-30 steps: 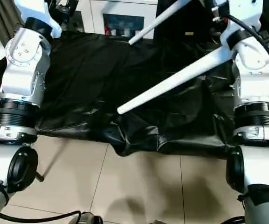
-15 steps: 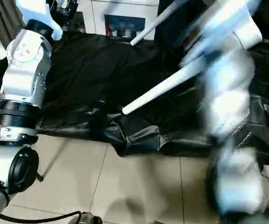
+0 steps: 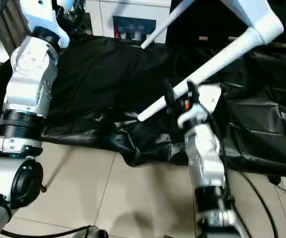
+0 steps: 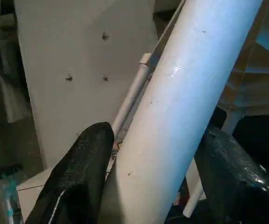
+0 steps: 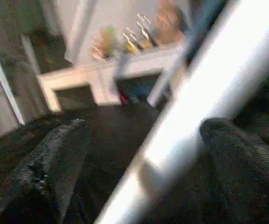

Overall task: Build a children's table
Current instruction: Flip table

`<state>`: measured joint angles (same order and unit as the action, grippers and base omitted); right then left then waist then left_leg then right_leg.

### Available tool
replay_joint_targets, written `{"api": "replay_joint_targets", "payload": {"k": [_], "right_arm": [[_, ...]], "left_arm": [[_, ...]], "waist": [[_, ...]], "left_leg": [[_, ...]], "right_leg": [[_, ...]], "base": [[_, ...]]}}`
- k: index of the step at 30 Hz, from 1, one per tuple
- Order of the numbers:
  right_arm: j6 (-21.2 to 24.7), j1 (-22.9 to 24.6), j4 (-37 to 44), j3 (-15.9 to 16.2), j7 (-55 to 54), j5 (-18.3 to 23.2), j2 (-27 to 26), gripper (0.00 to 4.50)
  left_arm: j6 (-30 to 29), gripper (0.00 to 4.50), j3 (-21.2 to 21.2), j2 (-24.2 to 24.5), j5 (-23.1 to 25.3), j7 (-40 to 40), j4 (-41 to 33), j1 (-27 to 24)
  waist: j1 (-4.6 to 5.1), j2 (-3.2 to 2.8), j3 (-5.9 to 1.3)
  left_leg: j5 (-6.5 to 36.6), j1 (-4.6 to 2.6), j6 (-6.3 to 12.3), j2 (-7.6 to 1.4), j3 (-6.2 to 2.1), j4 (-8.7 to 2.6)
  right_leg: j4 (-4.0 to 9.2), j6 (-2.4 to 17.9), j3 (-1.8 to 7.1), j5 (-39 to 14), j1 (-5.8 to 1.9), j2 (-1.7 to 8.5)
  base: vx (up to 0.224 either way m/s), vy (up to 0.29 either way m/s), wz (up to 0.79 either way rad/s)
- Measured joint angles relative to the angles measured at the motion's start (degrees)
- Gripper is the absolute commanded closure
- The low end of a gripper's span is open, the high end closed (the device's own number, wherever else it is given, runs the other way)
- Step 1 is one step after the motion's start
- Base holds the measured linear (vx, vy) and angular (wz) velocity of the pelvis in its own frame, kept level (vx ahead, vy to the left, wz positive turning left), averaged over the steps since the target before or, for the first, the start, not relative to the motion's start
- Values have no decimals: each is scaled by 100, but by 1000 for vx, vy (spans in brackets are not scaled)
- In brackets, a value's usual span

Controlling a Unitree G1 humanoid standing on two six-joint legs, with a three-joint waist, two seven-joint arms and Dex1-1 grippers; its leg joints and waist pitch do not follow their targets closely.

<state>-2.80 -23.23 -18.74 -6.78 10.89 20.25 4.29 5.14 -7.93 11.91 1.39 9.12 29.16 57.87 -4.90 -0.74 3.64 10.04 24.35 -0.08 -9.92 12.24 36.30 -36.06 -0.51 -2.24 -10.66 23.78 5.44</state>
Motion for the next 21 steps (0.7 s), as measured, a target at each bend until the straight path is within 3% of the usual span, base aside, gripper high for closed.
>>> {"api": "replay_joint_targets", "payload": {"k": [4,8,14,15,21], "right_arm": [[480,-25,-185,-80,-352,0,-32,17],[619,-160,-240,-120,-371,13,-3,17],[512,-1098,-1348,-396,-185,78,97,17],[506,-1222,-1491,-447,-156,136,101,44],[484,-1451,-1794,-487,205,197,125,89]], "left_arm": [[2,193,-3,10,0,0,-35,-49],[3,198,-11,13,-1,0,-80,-93],[2,204,-5,3,-1,-2,-73,-115],[2,207,-7,-1,-1,-2,-73,-122],[1,213,-9,6,-1,-4,-79,-136]], "waist": [[0,3,2],[0,7,4],[2,6,4],[1,8,5],[-2,25,15]], "left_leg": [[-2,2,-4,1,0,-2],[-2,4,-4,1,0,-3],[-3,13,-5,0,1,-3],[-3,13,-4,0,1,-3],[-4,27,-2,-3,2,-5]], "right_leg": [[0,-1,1,0,1,0],[1,-5,1,-2,3,0],[1,-4,-2,-1,11,0],[1,-4,-2,-1,12,0],[3,-6,-6,-3,24,0]], "base": [[0,0,0],[0,0,0],[0,0,0],[0,0,0],[0,0,0]]}}
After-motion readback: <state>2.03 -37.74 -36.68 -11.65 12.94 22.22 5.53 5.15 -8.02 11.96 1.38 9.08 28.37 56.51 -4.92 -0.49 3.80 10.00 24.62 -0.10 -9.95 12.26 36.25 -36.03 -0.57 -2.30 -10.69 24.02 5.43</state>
